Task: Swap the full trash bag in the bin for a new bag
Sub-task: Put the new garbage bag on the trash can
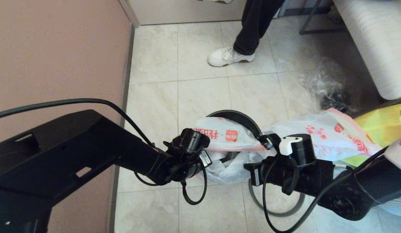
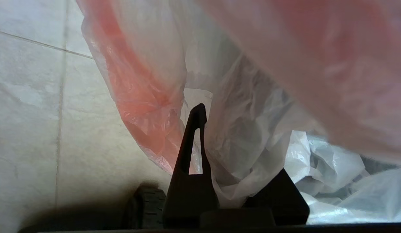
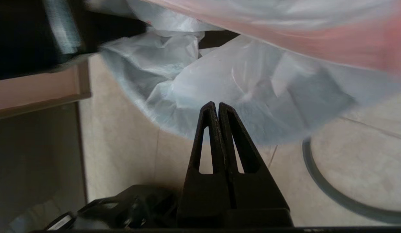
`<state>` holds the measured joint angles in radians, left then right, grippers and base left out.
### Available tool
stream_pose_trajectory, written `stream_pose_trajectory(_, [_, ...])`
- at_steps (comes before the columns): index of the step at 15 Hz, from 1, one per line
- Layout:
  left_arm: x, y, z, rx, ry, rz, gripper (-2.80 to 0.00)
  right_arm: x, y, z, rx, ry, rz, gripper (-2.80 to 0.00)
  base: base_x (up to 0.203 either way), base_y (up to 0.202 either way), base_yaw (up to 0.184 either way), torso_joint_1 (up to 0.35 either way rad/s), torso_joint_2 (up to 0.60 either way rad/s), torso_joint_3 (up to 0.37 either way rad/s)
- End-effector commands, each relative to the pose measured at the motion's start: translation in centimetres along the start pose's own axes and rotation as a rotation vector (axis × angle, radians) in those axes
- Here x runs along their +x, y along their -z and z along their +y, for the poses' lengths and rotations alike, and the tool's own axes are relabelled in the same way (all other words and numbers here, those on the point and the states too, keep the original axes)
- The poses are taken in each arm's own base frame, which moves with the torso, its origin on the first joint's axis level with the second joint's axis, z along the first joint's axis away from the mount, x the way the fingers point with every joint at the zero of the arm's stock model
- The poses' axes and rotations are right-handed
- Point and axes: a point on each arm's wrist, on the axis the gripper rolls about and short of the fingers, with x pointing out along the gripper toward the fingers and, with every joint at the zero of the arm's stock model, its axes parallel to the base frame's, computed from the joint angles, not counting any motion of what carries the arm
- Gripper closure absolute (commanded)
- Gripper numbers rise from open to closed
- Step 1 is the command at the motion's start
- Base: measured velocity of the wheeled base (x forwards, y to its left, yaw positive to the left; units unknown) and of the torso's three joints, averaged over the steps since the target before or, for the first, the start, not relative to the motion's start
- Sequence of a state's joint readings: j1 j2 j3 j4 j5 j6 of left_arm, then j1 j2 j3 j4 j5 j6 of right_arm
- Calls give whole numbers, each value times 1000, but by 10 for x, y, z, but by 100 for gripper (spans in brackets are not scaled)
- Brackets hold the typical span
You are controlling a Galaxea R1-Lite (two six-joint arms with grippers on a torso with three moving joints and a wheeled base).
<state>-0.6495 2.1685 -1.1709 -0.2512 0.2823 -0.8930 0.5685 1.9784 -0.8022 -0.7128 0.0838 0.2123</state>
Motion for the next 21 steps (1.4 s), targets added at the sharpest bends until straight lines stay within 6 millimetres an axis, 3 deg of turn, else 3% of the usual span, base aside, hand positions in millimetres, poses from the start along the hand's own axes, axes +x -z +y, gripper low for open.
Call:
stream_pose_trajectory(1, [-6,-4,0,-9,6,11,0,19,5,-4,0,8,16,0,0,0,0,0,0,0])
stream_pose_trajectory(6, [-7,-5,0,-18,-2,21,0,27,-30,-2,-3,78,-125,0,0,0,0,0,0,0])
stream_pose_trajectory(14, [-2,3,2,-5,-14,44,0,12,-70,-17,13,112,-256,0,0,0,0,0,0,0])
stream_pose_trajectory(21, [-3,8,0,9,-10,58,0,33,-83,-37,26,151,-281,0,0,0,0,0,0,0])
